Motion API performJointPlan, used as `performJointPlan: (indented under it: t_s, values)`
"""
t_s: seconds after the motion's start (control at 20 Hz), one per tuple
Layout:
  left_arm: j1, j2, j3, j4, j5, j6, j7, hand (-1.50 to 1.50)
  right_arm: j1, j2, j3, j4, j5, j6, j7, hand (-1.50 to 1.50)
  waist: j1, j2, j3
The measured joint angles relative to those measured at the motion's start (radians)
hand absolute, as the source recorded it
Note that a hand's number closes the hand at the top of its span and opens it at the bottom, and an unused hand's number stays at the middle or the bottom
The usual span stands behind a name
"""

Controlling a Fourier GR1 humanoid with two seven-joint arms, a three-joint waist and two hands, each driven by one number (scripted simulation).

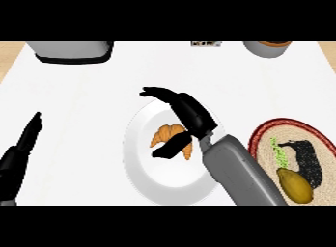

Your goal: Pick the croissant from the placemat and place it in the plate

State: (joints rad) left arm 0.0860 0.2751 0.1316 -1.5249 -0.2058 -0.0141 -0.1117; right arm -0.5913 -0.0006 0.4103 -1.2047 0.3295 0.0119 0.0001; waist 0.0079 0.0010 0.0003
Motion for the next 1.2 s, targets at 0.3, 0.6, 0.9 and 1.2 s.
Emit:
performJointPlan:
  t_s: [0.3,0.6,0.9,1.2]
  values:
    - [-0.006,0.017,0.019,0.024,0.008,-0.021,-0.015,0.00,-0.025,-0.037,-0.195,0.040,-0.133,0.012,-0.029,-1.50,-0.002,0.001,0.000]
    - [-0.004,-0.003,0.008,0.002,-0.004,-0.012,-0.008,0.00,-0.073,-0.149,-0.399,0.180,-0.311,0.167,-0.170,-1.50,0.005,0.004,0.001]
    - [-0.003,0.001,0.017,0.028,-0.006,-0.020,-0.047,0.00,-0.156,-0.285,-0.512,0.445,-0.348,0.319,-0.410,-1.50,0.019,0.009,0.001]
    - [-0.017,-0.016,0.007,0.030,-0.021,-0.014,-0.041,0.00,-0.239,-0.398,-0.552,0.683,-0.306,0.411,-0.599,-1.50,0.025,0.011,0.001]
